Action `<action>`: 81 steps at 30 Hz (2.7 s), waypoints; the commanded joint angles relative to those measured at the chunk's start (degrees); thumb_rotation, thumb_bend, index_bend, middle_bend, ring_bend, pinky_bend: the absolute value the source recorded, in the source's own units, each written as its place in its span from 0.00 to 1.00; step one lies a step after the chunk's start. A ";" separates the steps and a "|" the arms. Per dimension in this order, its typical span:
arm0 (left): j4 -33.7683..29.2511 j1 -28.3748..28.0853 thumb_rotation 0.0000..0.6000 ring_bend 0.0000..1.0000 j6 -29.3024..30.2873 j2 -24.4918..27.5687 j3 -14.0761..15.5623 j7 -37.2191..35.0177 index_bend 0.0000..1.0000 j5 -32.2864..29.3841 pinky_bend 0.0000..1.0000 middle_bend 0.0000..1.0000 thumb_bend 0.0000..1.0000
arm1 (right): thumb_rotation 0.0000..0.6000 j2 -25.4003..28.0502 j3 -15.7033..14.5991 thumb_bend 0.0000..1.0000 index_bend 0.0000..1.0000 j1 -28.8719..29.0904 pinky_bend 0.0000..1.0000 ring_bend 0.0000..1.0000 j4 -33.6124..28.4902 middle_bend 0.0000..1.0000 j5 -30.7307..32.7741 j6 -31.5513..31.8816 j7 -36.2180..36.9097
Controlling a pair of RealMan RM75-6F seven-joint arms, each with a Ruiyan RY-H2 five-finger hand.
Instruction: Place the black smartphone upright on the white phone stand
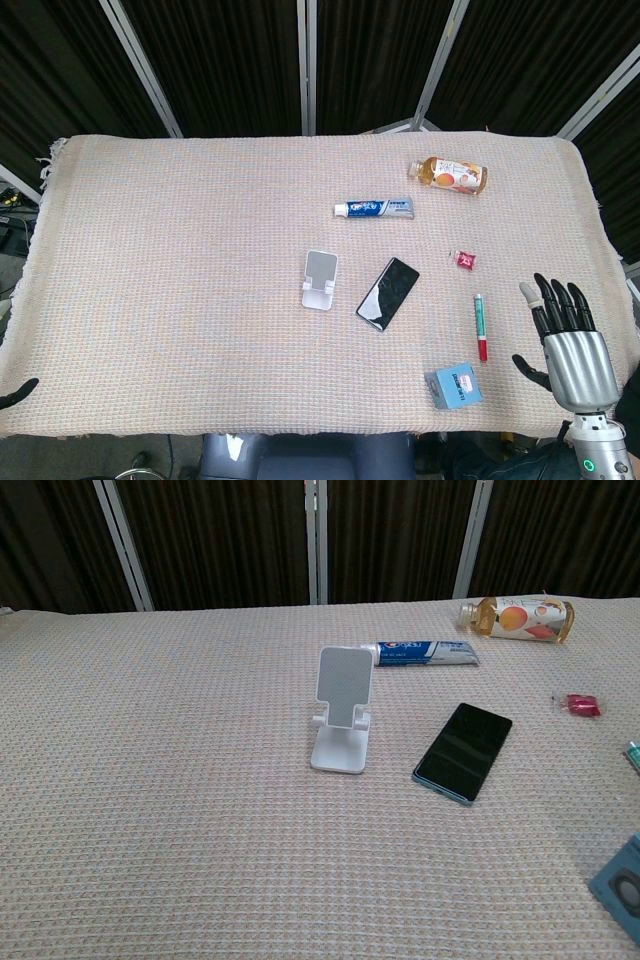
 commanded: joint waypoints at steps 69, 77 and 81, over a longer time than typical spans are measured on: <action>0.47 -5.70 1.00 0.00 -10.15 -5.64 -4.73 14.26 0.00 -19.20 0.00 0.00 0.00 | 1.00 -34.28 -15.43 0.11 0.28 46.76 0.22 0.20 77.77 0.28 -26.30 -25.76 34.64; 0.24 -5.87 1.00 0.00 -10.23 -6.01 -4.63 15.04 0.00 -19.49 0.00 0.00 0.00 | 1.00 -35.96 -16.43 0.20 0.50 46.02 0.33 0.43 82.16 0.52 -25.51 -20.63 36.52; -0.04 -5.89 1.00 0.00 -10.20 -6.02 -4.47 15.14 0.00 -19.26 0.00 0.00 0.00 | 1.00 -35.66 -16.45 0.20 0.49 45.82 0.33 0.45 83.66 0.53 -24.83 -17.45 36.43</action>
